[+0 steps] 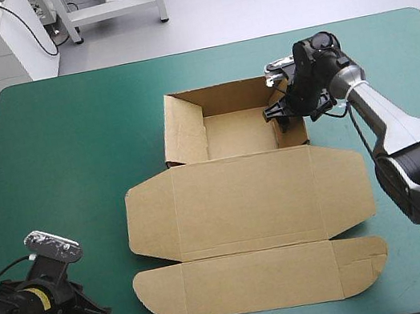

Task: Fold the box

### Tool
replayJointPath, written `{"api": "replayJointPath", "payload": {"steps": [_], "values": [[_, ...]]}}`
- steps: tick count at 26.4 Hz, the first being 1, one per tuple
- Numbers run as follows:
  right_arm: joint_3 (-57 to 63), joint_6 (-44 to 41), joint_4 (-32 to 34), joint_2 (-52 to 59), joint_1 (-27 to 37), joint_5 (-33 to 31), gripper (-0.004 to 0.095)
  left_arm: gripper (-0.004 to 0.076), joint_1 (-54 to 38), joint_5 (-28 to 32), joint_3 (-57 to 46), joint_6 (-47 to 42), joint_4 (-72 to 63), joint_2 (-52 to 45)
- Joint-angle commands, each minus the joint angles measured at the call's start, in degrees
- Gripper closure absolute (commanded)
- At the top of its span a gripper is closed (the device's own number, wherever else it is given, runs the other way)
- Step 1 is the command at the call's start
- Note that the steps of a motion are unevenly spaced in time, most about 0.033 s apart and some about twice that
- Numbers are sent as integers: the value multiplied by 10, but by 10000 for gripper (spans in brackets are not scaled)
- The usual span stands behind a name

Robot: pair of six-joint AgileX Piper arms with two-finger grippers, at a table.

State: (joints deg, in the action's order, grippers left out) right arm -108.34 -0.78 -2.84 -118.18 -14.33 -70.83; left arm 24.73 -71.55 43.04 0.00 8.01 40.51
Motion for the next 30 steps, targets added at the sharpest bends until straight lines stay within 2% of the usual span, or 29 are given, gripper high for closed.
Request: {"api": "replayJointPath", "payload": {"steps": [1, 6, 7, 12, 16, 19, 26, 27, 30], "values": [[-16, 3, -6, 29, 3, 9, 431, 731, 2, -6, 13, -6, 15, -11], [-16, 3, -6, 29, 3, 10, 879, 731, 2, 18, 13, -6, 17, -15], [-16, 8, -6, 29, 3, 10, 932, 731, 2, 24, 13, -6, 17, -15], [-17, 27, 7, 29, 3, 15, 929, 731, 2, 33, 13, -6, 17, -15], [-48, 30, 74, 29, 12, 19, 929, 731, 2, 33, 13, -6, 17, -15], [-86, 32, 119, 29, 42, 12, 929, 731, 2, 29, 13, -6, 16, -15], [-159, 79, 120, 29, 234, 41, 929, 731, 2, 29, 13, -6, 16, -15], [-159, 79, 114, 28, 274, 45, 929, 731, 2, 29, 13, -6, 16, -15], [-159, 81, 78, 24, 331, 49, 929, 731, 2, 29, 13, -6, 16, -15]]}}
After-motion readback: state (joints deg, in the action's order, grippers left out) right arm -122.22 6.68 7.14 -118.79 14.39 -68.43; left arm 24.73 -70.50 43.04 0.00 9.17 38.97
